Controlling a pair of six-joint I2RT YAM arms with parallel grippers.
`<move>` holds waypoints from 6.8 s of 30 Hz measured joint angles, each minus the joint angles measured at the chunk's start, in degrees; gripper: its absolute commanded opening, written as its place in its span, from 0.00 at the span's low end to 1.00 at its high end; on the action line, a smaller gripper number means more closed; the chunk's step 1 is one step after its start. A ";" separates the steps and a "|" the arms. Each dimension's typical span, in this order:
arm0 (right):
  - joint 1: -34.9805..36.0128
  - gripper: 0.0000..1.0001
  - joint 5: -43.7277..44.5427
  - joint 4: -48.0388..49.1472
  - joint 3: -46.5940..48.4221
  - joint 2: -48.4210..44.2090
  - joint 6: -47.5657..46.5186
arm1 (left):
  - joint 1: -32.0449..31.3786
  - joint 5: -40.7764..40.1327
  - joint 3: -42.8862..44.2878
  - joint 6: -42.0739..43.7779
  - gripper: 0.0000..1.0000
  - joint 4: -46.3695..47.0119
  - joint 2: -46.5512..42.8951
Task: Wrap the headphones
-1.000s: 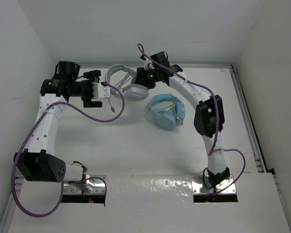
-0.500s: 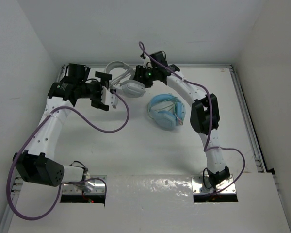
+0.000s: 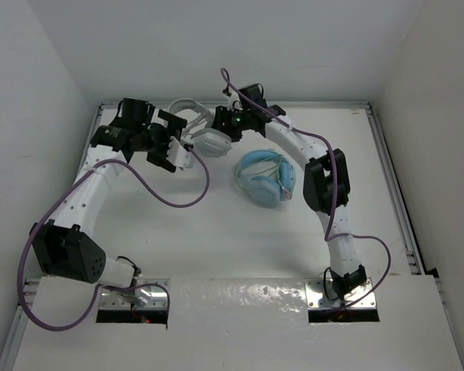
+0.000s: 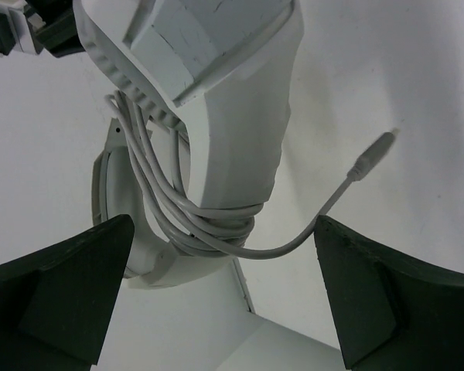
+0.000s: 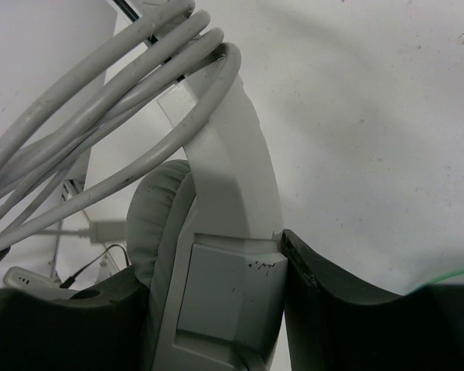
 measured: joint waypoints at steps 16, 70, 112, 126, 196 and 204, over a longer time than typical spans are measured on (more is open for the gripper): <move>0.72 0.00 -1.36 1.16 -1.62 -0.02 0.00 | -1.27 -2.82 -0.17 1.14 0.07 3.15 2.69; -1.18 0.99 19.26 1.70 -14.60 -20.37 -13.70 | 3.02 -17.09 -16.15 -25.14 0.00 16.72 -1.79; 3.30 0.99 19.89 12.70 -45.27 -39.54 -17.66 | 13.18 -32.20 -41.20 -63.54 0.48 43.60 7.39; 3.30 0.99 19.91 12.63 -45.27 -39.67 -18.14 | 13.18 -21.09 -32.89 -68.08 1.00 27.61 -8.41; -6.56 0.99 53.86 13.33 -68.24 -63.71 -17.35 | 35.76 -56.89 -9.18 -99.12 1.00 18.64 -9.81; -6.56 0.99 57.94 13.53 -69.94 -66.77 -18.21 | 35.76 -58.45 -9.11 -100.26 1.00 16.06 -10.19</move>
